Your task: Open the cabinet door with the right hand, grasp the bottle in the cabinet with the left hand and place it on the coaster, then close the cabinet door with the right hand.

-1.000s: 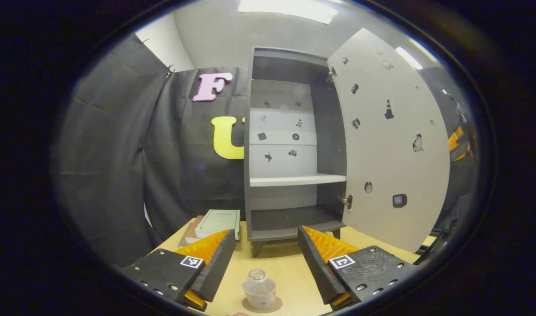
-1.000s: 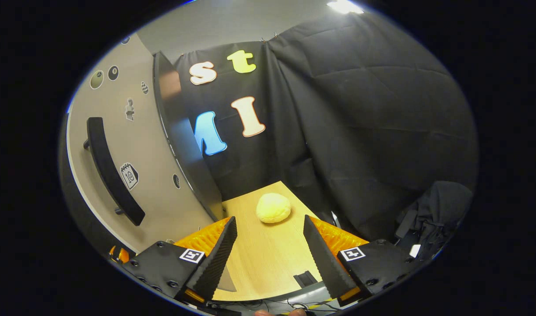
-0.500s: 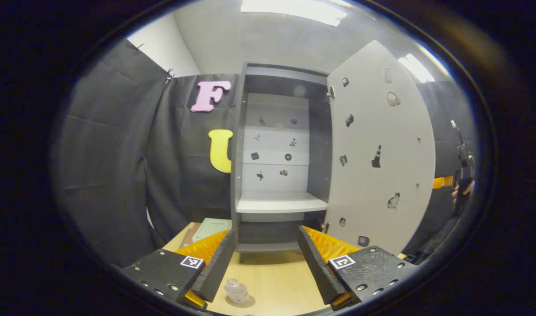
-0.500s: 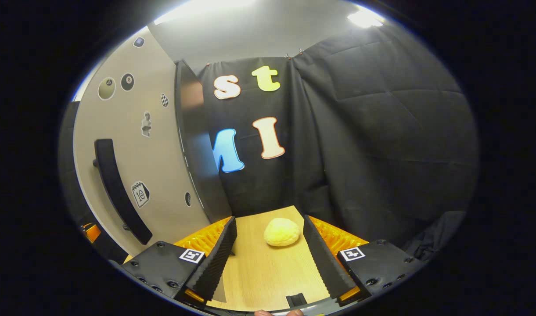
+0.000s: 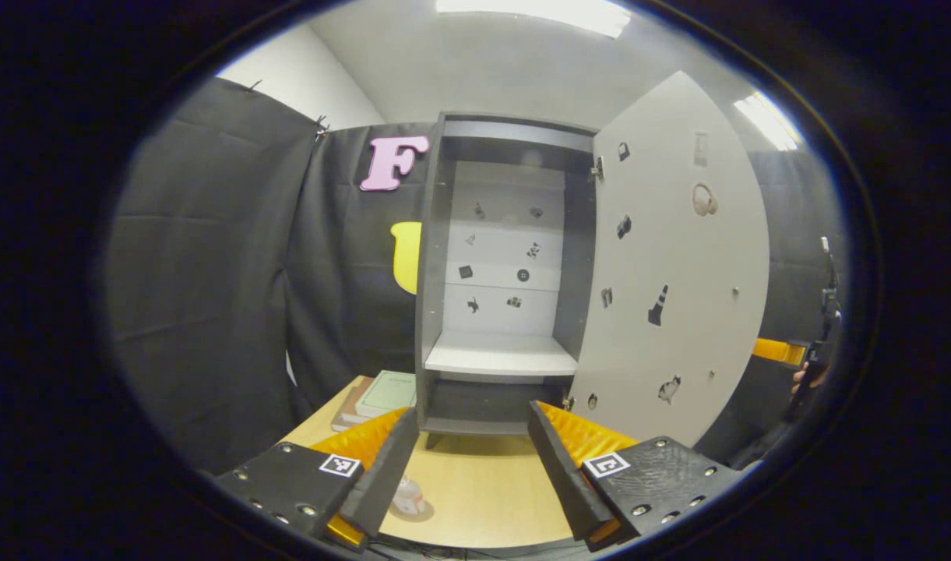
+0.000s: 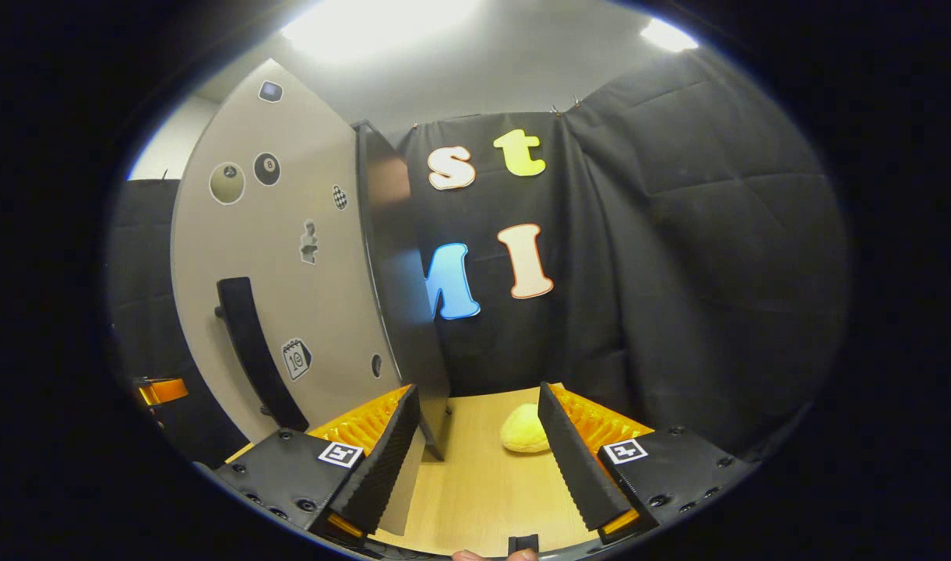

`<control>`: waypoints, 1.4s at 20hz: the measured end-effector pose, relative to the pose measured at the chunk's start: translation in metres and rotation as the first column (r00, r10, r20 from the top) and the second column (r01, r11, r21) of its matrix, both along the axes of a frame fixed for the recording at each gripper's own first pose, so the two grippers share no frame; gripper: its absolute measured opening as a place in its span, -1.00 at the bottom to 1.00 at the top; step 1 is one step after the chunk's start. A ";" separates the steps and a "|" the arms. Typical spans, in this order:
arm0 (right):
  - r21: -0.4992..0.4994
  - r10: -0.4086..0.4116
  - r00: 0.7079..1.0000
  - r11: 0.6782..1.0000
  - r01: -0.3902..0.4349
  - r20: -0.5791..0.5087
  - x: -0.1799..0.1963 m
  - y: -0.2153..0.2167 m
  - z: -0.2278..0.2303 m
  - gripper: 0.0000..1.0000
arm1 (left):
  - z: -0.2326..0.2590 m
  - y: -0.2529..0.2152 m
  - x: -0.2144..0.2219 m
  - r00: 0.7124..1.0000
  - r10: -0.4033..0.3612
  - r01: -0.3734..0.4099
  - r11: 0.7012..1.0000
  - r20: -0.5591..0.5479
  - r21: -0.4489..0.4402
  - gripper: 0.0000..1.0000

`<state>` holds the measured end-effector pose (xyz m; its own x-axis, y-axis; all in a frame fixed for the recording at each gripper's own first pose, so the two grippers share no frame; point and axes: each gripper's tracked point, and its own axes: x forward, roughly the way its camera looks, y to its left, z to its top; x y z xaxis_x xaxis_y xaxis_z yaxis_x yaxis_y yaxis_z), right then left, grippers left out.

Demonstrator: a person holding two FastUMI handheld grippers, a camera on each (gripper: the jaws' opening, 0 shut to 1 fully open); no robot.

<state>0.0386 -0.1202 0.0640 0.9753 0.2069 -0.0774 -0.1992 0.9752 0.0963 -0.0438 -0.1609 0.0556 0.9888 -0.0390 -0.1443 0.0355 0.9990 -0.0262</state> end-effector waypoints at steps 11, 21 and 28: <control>-0.066 0.046 0.998 0.997 -0.044 0.030 -0.019 0.068 0.027 0.92 | 0.003 0.034 0.012 1.000 -0.009 0.010 1.000 -0.014 0.021 0.72; -0.173 -0.130 0.990 0.975 0.138 0.055 -0.031 0.095 0.031 0.76 | -0.019 0.095 0.045 0.988 -0.151 0.152 0.988 -0.037 0.022 0.73; -0.181 -0.174 0.982 0.966 0.184 0.071 -0.043 0.133 0.029 0.73 | -0.028 0.142 0.062 0.985 -0.170 0.170 0.985 -0.030 -0.016 0.72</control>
